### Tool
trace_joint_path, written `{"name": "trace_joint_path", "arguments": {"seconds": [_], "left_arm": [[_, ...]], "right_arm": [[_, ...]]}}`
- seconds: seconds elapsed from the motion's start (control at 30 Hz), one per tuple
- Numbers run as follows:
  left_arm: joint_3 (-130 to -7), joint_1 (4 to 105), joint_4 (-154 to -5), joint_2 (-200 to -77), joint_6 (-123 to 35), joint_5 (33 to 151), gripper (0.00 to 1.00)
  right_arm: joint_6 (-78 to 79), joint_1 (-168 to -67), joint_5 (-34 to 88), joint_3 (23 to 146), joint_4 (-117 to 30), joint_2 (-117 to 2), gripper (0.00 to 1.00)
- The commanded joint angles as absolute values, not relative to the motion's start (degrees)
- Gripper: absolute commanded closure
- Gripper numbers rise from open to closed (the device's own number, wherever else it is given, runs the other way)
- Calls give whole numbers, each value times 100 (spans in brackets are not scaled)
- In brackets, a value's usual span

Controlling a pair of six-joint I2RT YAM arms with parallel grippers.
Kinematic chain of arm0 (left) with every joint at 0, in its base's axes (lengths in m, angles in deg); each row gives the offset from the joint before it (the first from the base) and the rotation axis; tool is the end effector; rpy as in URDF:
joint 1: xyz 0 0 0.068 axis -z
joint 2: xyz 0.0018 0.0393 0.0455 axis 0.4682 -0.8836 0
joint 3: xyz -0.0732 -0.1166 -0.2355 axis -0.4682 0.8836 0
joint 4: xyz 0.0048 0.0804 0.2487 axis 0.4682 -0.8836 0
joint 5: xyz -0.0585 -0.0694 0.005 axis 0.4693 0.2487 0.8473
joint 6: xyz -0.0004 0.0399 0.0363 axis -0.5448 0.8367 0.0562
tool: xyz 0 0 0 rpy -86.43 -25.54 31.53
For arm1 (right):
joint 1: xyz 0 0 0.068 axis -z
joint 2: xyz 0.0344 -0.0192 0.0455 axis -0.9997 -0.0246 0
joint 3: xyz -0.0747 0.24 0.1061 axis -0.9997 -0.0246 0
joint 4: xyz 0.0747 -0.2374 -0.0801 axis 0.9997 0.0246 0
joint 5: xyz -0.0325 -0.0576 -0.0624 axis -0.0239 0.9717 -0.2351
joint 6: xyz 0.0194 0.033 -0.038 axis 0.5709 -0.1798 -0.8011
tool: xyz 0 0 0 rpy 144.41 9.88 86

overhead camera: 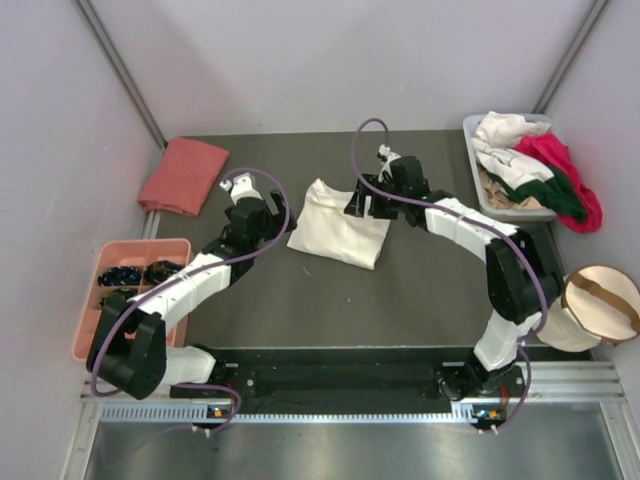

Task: Fold and stack the t-shirts
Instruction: Smooth out wrinkles on the folded tshirt

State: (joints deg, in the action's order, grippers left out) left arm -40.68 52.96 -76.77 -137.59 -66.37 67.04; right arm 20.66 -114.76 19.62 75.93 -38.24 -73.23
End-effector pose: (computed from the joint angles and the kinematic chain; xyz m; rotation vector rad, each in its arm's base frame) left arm 0.2657 -0.1127 0.2493 -0.3417 1.9889 -0.3608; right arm 0.3395 0.1772 0.2440 -0.1341 2.2794 0.7924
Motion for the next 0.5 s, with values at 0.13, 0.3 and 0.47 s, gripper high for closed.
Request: {"name": "trace_joint_path", "arguments": {"seconds": [0.13,0.3,0.47], "left_arm": [[-3645,5393,-7684,-13336,-7010,7066,1],[-3636,5393,-7860,-13169,-6887,6881,1],[-3680,5393,-7887,-13230,-6852,6872,1]], "right_arm": [[2007,-11917,1252,9198,-3719,-8764,21],[2261,-12014,1050,9691,-3824,-9153,21],[2314,-12014,1023,9972,-3816,-9452,20]]}}
